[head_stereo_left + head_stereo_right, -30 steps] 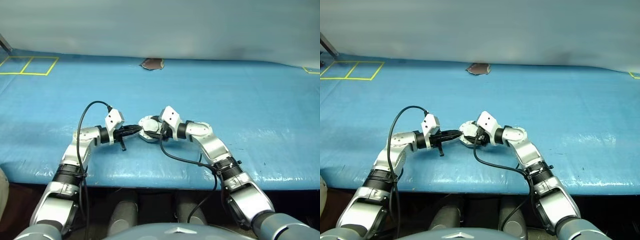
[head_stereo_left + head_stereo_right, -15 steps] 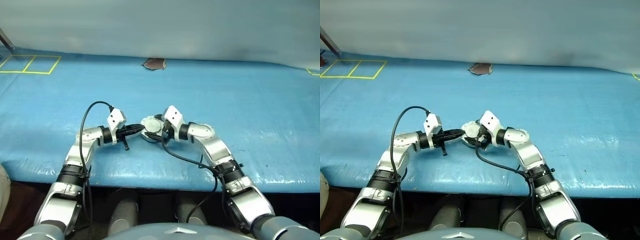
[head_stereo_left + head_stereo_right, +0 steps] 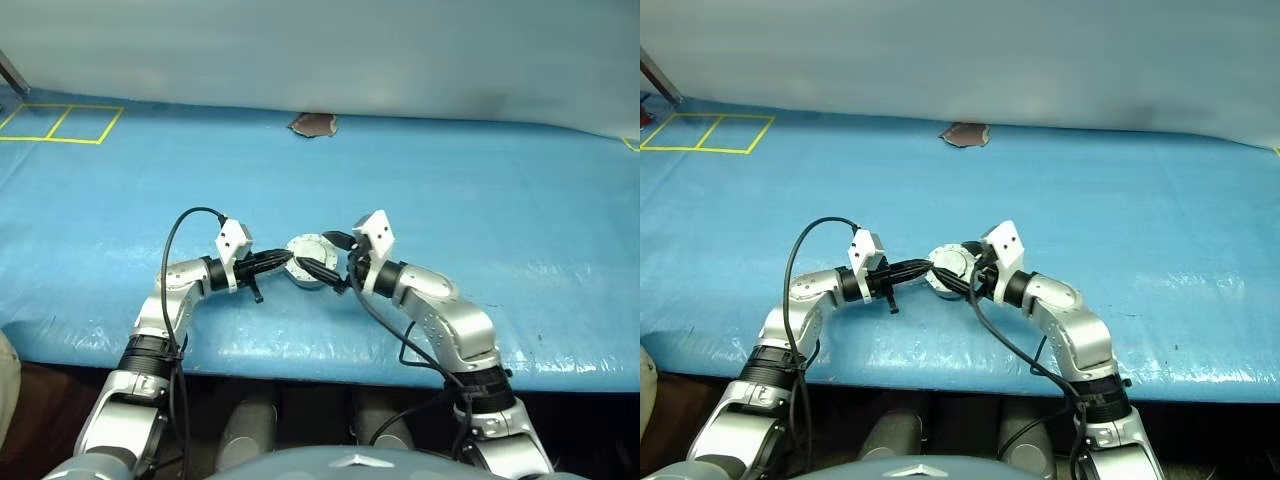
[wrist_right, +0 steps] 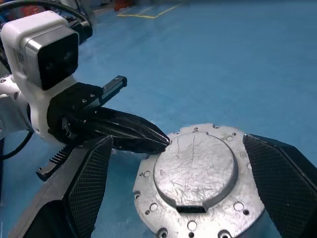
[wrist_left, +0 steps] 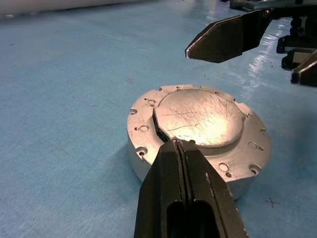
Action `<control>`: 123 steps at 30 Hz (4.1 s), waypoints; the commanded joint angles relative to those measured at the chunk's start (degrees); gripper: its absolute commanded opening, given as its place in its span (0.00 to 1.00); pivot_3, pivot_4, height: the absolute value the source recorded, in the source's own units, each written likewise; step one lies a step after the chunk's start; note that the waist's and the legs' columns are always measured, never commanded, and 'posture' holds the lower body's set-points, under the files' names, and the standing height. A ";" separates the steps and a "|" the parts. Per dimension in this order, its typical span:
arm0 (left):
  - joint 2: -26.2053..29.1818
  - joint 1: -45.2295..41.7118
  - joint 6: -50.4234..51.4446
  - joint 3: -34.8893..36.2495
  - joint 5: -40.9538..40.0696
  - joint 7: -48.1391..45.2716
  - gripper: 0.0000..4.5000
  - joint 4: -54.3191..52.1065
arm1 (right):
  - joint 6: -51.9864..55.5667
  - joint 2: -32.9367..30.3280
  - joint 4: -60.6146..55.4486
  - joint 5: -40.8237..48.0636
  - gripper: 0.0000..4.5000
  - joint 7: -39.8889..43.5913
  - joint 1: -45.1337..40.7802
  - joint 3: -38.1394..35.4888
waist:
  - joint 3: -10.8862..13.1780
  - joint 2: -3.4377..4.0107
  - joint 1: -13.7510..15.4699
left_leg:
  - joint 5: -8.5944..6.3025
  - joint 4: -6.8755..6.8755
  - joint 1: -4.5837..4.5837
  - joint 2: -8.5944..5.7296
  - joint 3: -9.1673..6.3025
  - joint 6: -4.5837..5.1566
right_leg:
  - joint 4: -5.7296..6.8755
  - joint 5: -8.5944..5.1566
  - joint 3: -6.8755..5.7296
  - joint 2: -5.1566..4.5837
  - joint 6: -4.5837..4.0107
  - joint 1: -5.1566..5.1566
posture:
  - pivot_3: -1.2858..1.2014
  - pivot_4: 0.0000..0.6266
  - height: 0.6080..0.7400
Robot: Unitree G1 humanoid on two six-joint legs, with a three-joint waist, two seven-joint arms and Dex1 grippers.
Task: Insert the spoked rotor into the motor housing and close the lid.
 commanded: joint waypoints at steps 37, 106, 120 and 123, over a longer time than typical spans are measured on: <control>-0.65 -0.30 -3.21 -0.93 -0.41 -2.08 0.00 0.34 | 23.92 14.35 8.97 33.32 0.99 -19.66 2.28 -23.71 | 0.00 0.02 -0.15 | 0.01 0.02 0.00 0.01 0.03 0.06 | 0.01 0.01 -0.01 0.03 0.01 0.02 | 0.52 0.24 1.00; -10.45 1.25 27.92 14.33 -31.20 7.42 0.74 -10.02 | 3.40 15.73 4.09 63.05 0.26 -35.73 -3.03 -25.57 | 0.10 0.19 -1.23 | 0.06 0.16 -0.10 0.04 0.06 0.15 | 0.05 0.06 0.02 0.14 0.06 0.01 | 0.52 0.24 1.00; -16.29 -2.76 46.96 20.40 -47.51 14.91 1.00 -6.94 | 2.77 14.30 -1.56 65.17 0.26 -36.59 -1.30 -19.31 | 0.10 0.19 -1.16 | 0.06 0.26 -0.10 0.03 0.06 0.15 | 0.06 0.06 0.03 0.15 0.07 0.06 | 0.52 0.24 1.00; -17.43 -4.22 47.36 20.75 -48.28 15.13 1.00 -5.63 | 2.57 13.93 -1.33 64.80 0.26 -36.47 -0.94 -18.45 | 0.10 0.19 -0.97 | 0.06 0.27 -0.10 0.03 0.06 0.15 | 0.06 0.07 0.03 0.15 0.07 0.06 | 0.52 0.24 1.00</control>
